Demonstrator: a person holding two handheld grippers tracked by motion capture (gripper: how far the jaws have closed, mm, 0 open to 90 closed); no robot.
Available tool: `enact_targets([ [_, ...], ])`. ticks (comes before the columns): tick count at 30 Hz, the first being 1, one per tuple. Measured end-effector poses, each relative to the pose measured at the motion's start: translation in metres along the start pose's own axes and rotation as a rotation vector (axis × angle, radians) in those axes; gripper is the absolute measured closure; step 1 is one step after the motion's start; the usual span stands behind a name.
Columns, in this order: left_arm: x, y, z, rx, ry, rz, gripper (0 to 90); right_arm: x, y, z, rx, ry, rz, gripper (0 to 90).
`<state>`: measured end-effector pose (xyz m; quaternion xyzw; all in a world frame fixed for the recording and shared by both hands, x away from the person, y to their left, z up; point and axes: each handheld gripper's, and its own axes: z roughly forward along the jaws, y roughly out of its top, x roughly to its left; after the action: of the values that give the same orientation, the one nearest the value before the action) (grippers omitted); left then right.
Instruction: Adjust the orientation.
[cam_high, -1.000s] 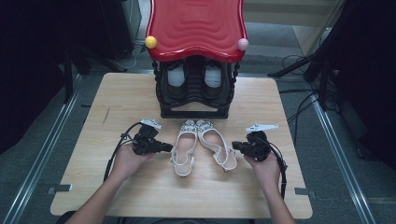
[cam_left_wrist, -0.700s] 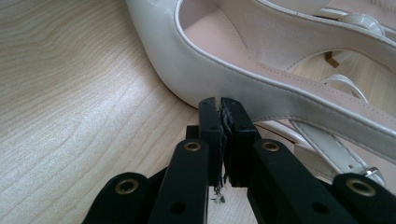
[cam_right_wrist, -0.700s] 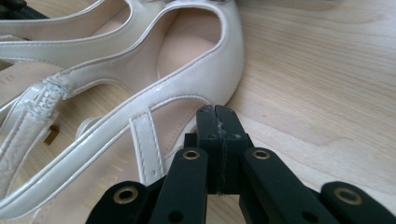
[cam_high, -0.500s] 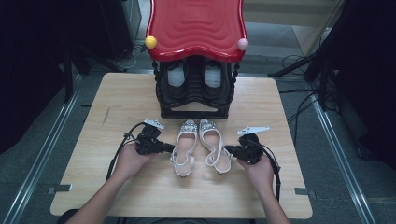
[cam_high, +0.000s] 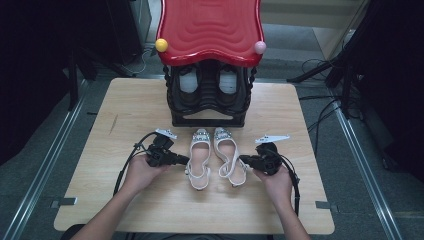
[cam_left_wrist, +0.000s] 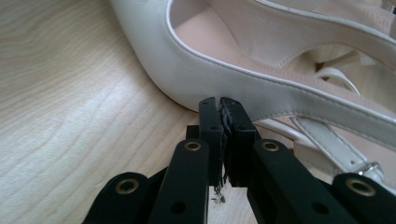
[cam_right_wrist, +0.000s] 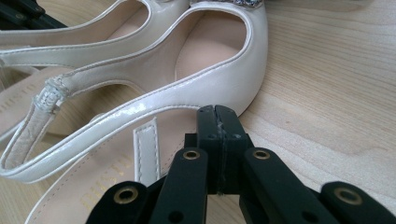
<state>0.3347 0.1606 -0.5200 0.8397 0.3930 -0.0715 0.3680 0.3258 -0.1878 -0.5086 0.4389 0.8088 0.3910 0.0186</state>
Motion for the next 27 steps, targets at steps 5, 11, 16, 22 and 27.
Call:
enact_targets([
  [5,-0.004,0.000,0.002,0.011,-0.007,0.011,87.3,0.000,0.000,0.000,0.000,0.011,0.009,90.0],
  [11,-0.007,0.000,0.004,0.018,-0.015,0.018,86.4,0.003,0.000,0.002,0.006,0.021,0.009,90.0],
  [16,-0.007,0.000,0.005,0.015,-0.015,0.016,86.4,0.007,0.000,0.004,0.013,0.038,-0.002,90.0],
  [22,-0.008,0.000,0.005,0.014,-0.014,0.017,86.4,0.009,0.001,0.004,0.013,0.015,-0.011,90.0],
  [27,-0.008,0.000,0.006,0.011,-0.012,0.017,86.0,0.002,0.003,0.010,0.013,-0.022,0.026,90.0],
])
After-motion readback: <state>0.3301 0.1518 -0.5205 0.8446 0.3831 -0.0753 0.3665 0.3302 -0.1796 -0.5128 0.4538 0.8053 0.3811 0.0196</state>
